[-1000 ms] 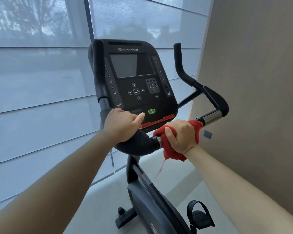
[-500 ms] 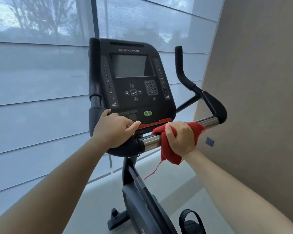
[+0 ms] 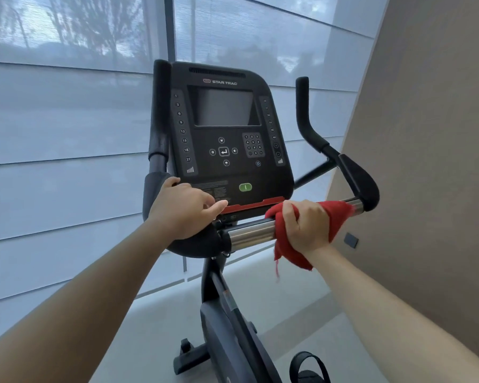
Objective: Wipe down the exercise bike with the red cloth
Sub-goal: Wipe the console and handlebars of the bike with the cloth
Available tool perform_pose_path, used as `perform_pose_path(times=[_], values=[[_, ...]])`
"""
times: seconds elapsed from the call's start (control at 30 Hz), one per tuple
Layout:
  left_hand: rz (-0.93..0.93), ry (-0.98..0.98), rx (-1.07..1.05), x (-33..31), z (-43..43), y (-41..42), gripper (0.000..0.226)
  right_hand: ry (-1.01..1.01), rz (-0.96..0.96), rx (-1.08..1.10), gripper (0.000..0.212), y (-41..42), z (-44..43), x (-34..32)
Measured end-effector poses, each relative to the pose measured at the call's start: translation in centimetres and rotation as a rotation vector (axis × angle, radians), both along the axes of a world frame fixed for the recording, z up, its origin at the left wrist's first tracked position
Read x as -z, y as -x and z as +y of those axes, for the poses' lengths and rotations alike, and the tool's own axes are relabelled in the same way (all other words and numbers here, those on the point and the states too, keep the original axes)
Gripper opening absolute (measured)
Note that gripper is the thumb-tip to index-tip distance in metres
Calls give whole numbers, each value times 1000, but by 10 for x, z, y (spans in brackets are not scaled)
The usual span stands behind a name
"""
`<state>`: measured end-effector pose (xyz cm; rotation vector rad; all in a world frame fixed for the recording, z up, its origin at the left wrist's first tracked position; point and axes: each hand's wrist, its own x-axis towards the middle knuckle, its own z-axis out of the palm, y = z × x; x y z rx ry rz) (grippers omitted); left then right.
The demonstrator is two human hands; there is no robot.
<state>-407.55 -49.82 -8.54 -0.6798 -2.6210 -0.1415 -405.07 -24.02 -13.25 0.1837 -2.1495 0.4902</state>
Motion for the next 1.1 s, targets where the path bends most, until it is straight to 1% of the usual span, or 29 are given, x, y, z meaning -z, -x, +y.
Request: perform_pose_path(times=[0.17, 0.23, 0.3, 0.37, 0.43, 0.5, 0.53, 0.6, 0.7, 0.77, 0.87, 0.97, 1.1], values=[[6, -19, -10, -2, 0, -3, 62, 215, 28, -88, 51, -14, -27, -4], [10, -45, -6, -1, 0, -5, 60, 257, 52, -148, 50, -20, -41, -6], [14, -86, 4, -1, -1, -7, 58, 191, 112, -189, 42, -28, -65, 0], [23, -115, 16, -1, -1, -10, 56, 92, 166, -184, 36, -33, -88, 10], [24, -120, 25, -1, -1, -13, 55, 22, 208, -174, 38, -32, -94, 13], [14, -107, 29, -1, -2, -16, 54, -35, 250, -162, 45, -28, -84, 13], [7, -101, 29, -1, -2, -17, 53, -45, 258, -148, 48, -25, -76, 13], [-7, -104, 30, 0, -2, -20, 50, -22, 261, -114, 45, -23, -63, 13], [-14, -114, 60, -1, -3, -23, 44, 39, 245, -75, 39, -22, -60, 13], [-33, -139, 129, -5, -7, -26, 38, 97, 226, -70, 38, -22, -62, 10], [-24, -206, 272, -16, -25, -25, 28, 266, 197, -79, 40, -25, -71, 3], [-26, -190, 286, -25, -48, -14, 24, 473, 177, -100, 43, -29, -90, -11], [-46, -177, 292, -32, -63, 8, 26, 553, 171, -127, 45, -29, -131, -35]])
